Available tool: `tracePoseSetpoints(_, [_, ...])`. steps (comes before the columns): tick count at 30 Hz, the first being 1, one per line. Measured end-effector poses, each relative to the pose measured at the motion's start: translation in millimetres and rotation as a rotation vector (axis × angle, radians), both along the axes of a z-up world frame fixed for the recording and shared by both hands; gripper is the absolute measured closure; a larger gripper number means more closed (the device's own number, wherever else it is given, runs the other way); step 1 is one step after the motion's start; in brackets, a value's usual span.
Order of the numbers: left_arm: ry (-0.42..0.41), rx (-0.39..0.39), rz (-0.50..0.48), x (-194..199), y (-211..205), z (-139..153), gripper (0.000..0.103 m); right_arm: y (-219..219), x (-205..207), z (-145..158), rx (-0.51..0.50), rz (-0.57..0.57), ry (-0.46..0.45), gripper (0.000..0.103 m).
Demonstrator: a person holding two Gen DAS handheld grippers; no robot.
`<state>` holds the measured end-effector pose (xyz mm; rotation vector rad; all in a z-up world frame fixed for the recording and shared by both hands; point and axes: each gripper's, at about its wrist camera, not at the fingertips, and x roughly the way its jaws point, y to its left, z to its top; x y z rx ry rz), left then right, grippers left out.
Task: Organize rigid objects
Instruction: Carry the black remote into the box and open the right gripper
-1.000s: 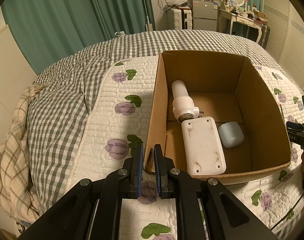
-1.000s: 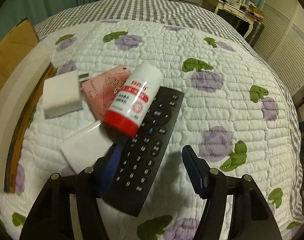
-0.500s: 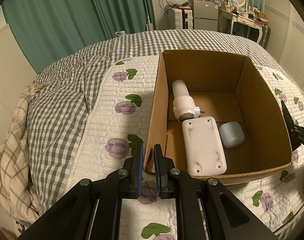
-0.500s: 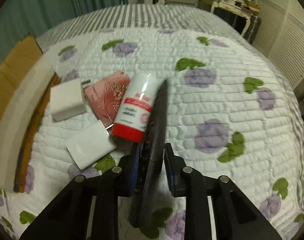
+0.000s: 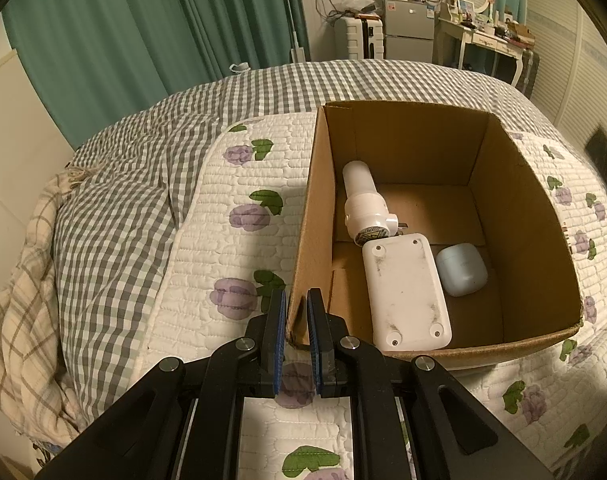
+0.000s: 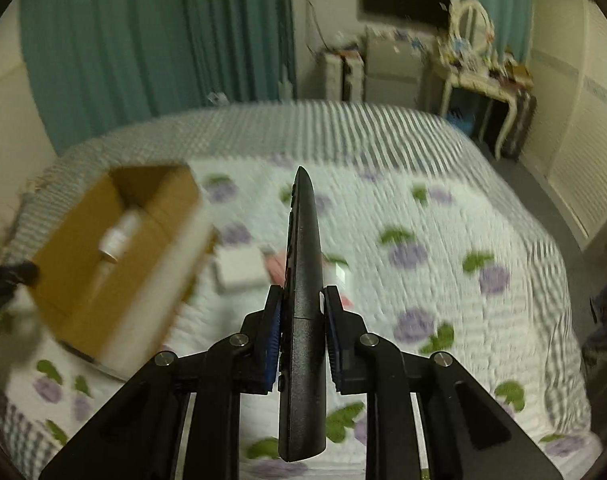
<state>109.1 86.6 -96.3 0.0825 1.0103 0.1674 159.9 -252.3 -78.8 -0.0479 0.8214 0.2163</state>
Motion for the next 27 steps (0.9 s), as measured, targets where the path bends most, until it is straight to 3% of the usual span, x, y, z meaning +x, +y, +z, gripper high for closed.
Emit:
tracePoseSetpoints(5, [-0.005, -0.011, -0.004, 0.2, 1.1, 1.7, 0.092, 47.1, -6.5, 50.7, 0.022, 0.119, -0.093, 0.084])
tracePoseSetpoints(10, [-0.011, -0.023, -0.008, -0.3, 2.3, 2.3, 0.092, 101.3, -5.8, 69.1, 0.033, 0.22, -0.124, 0.084])
tracePoseSetpoints(14, [-0.016, -0.021, -0.014, -1.1, 1.9, 2.6, 0.092, 146.8, 0.7, 56.4, 0.042, 0.283, -0.098, 0.084])
tracePoseSetpoints(20, [-0.018, -0.037, -0.027, -0.6, 4.3, 3.0, 0.092, 193.1, 9.3, 12.1, 0.016, 0.326, -0.016, 0.084])
tracePoseSetpoints(27, [-0.021, -0.039, -0.028, -0.7, 4.0, 3.0, 0.092, 202.4, 7.6, -22.8, -0.034, 0.34, 0.036, 0.084])
